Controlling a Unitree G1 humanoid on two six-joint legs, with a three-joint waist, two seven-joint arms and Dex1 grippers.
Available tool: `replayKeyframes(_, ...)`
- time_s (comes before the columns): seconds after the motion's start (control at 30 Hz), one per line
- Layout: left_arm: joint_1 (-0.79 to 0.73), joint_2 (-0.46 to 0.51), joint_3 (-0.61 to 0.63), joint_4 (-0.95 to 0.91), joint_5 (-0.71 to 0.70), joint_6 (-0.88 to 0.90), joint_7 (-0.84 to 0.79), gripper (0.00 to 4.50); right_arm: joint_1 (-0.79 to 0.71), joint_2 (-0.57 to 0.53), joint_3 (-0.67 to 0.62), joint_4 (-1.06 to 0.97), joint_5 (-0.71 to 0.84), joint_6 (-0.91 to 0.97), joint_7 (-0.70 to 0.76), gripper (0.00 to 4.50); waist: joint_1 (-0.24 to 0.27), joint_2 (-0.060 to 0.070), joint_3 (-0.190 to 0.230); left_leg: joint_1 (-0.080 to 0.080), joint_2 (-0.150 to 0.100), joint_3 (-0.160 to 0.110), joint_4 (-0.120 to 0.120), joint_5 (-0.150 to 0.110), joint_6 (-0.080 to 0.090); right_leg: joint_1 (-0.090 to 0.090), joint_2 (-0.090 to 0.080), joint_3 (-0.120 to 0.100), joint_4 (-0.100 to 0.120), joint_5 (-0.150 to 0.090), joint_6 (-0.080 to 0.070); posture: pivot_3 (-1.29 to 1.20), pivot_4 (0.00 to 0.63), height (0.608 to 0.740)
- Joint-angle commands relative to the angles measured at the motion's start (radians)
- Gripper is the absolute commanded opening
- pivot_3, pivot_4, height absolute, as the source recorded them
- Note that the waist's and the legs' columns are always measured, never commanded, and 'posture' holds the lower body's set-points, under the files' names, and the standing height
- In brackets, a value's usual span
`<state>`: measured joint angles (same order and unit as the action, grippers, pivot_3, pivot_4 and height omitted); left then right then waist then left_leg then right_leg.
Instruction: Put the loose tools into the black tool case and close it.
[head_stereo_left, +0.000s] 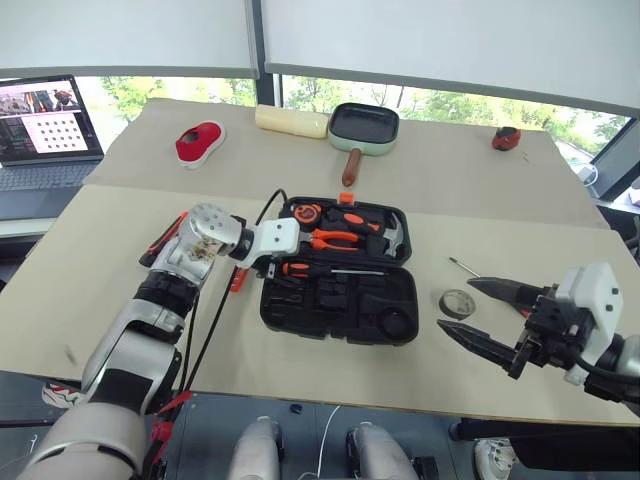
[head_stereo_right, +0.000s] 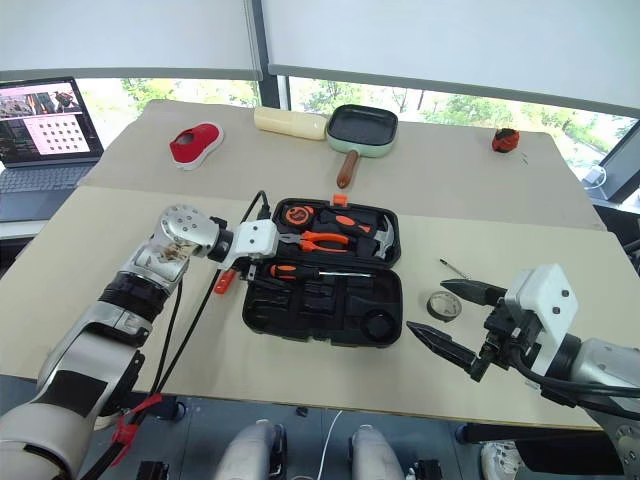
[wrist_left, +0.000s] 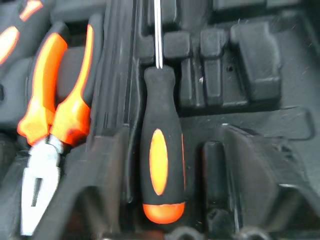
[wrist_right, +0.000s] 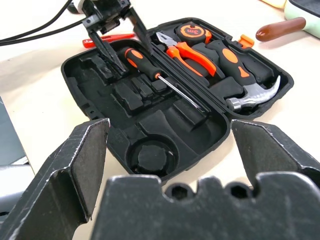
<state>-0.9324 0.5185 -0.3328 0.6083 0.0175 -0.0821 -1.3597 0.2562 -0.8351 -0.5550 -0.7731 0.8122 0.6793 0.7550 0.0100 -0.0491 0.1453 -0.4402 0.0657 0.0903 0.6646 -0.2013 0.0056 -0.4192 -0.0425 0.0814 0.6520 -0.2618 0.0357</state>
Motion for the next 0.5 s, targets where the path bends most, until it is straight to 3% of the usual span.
replayKeyframes(0.03,-0.048,0.016,0.064,-0.094,-0.069,0.065,-0.033,4.27,-0.011,0.005,-0.005,-0.019,0.029,-0.016,-0.003,4.50,0.000,0.000,0.000,0.000,0.000,0.000,0.000,0.000,0.000,0.000,0.000,0.000,0.000,0.000,0.000,0.00,0.150,0.740)
replayKeyframes(0.1,-0.048,0.014,0.065,-0.099,-0.072,0.068,-0.043,3.93,-0.018,0.003,0.002,-0.011,0.027,-0.018,-0.003,4.50,0.000,0.000,0.000,0.000,0.000,0.000,0.001,0.000,0.000,0.000,0.000,0.000,0.002,0.000,0.000,0.00,0.150,0.740)
replayKeyframes(0.43,-0.047,-0.093,0.008,0.079,0.017,-0.033,0.028,0.03,-0.057,-0.005,0.034,0.028,0.004,-0.028,0.006,4.50,0.002,0.000,0.000,-0.001,0.000,-0.001,0.007,0.000,0.000,0.000,0.000,-0.001,0.006,0.000,0.000,0.00,0.150,0.740)
replayKeyframes(0.5,-0.047,-0.104,0.000,0.094,0.032,-0.032,0.034,0.01,-0.061,-0.003,0.039,0.031,0.000,-0.028,0.004,4.50,0.001,0.000,0.000,-0.001,0.000,-0.002,0.007,0.000,0.000,0.000,0.000,-0.001,0.006,0.000,0.000,0.00,0.150,0.740)
